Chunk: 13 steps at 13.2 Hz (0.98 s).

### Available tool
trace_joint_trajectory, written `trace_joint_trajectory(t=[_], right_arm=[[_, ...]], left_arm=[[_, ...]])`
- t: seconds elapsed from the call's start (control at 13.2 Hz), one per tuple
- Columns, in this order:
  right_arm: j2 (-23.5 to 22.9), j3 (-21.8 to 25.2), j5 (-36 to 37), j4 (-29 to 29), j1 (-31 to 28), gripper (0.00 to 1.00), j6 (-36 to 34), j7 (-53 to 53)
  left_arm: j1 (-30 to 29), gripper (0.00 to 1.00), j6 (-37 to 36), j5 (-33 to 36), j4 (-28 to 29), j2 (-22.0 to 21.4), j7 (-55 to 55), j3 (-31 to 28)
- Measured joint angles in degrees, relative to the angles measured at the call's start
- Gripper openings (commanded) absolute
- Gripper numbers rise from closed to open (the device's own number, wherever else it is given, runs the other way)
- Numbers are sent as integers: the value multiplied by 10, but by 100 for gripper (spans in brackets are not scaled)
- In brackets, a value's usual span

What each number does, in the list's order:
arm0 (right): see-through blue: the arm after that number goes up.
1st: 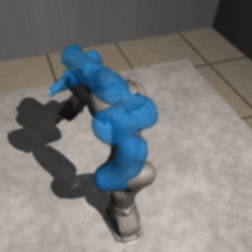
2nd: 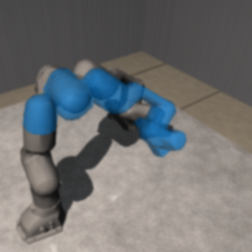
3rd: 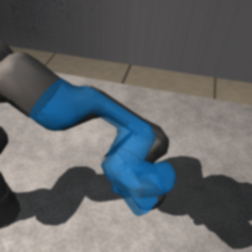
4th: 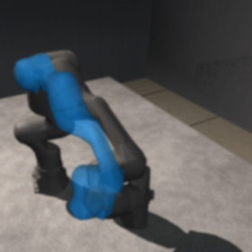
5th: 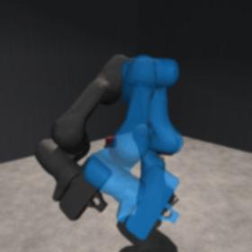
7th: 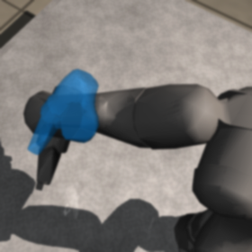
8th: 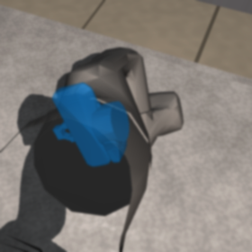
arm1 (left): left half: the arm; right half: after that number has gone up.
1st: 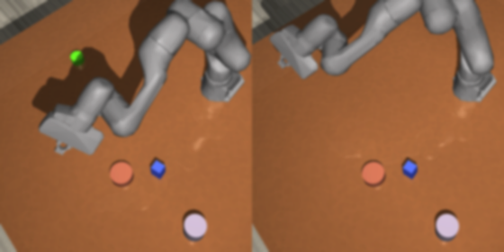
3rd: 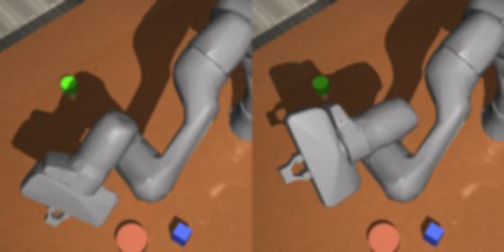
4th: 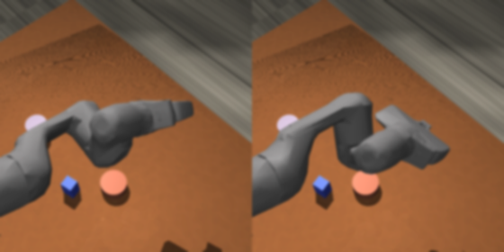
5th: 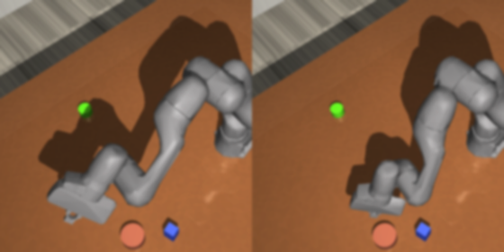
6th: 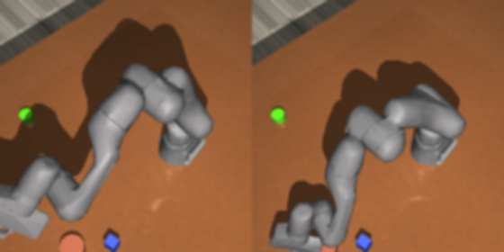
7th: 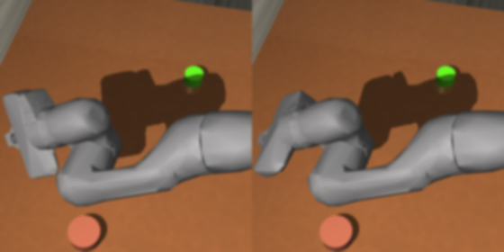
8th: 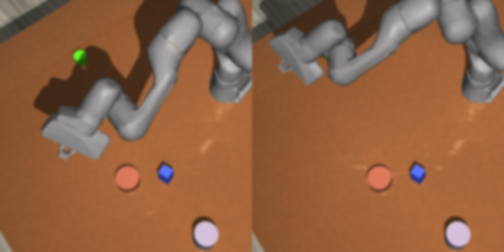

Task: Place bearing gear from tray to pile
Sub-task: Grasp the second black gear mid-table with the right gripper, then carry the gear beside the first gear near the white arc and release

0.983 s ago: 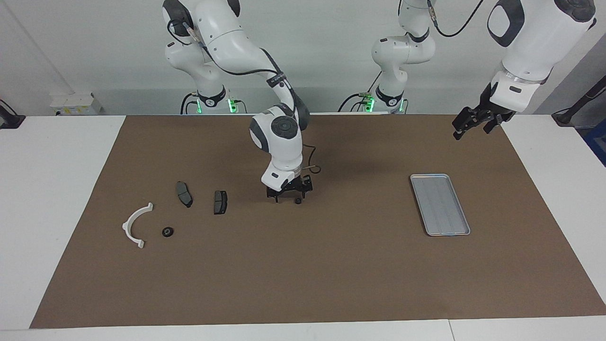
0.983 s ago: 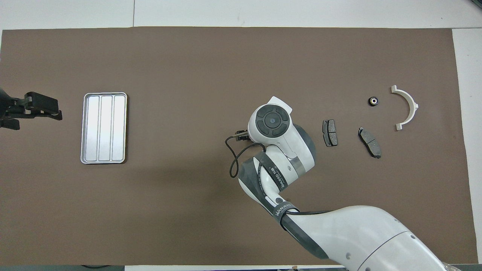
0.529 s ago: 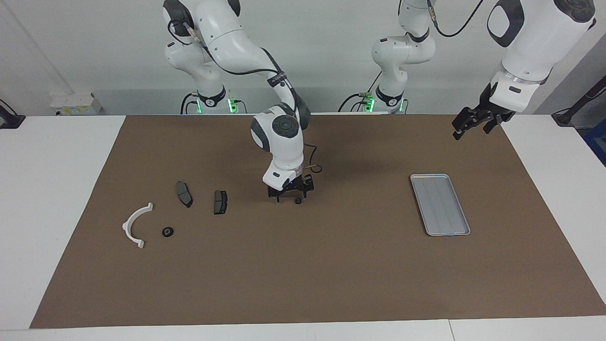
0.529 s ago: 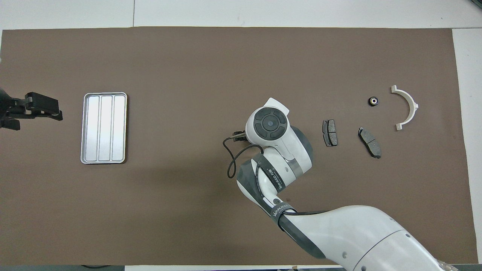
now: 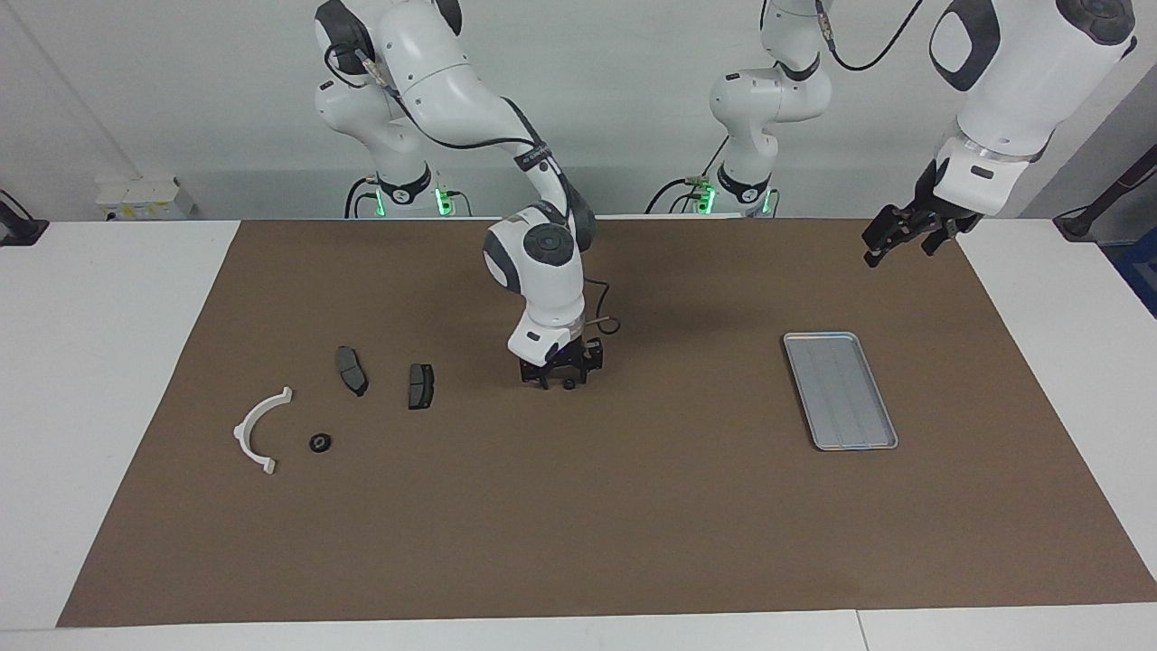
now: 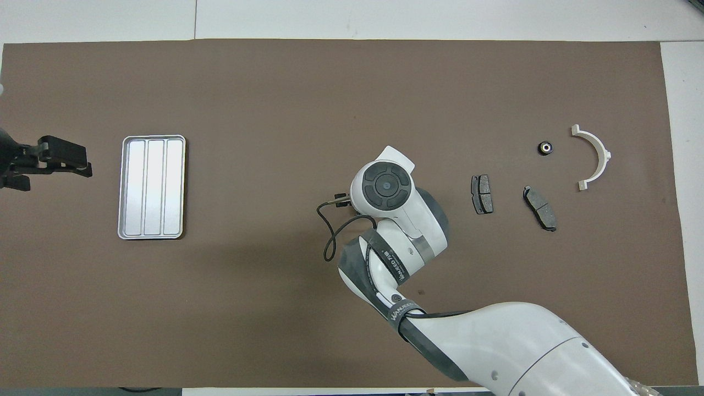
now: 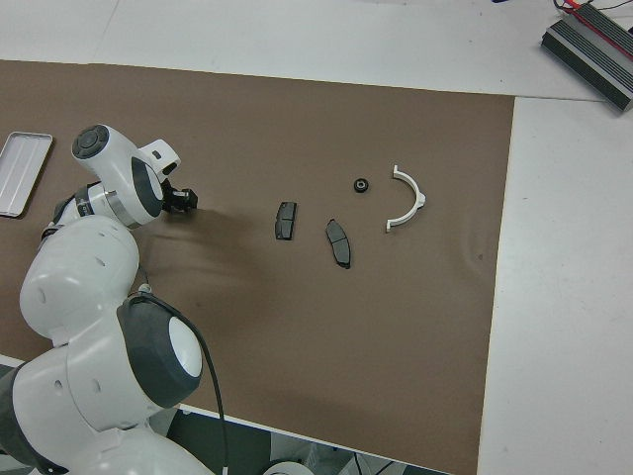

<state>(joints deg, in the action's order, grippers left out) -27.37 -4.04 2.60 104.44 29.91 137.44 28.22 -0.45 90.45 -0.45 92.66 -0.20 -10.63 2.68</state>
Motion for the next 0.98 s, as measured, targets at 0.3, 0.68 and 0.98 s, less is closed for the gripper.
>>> trace_joint_trajectory(t=[0.3,0.68,0.98], right_arm=[[4,2,0,-45,-1,0,-71,5],[31,8,0,-117,-94,0,-162,-123],[35,10,0,-122,-220,0,-166,-306]], left_arm=[[0,100,0,0,0,0,0,0],[0,100,0,0,0,0,0,0],[0,100,0,0,0,0,0,0]])
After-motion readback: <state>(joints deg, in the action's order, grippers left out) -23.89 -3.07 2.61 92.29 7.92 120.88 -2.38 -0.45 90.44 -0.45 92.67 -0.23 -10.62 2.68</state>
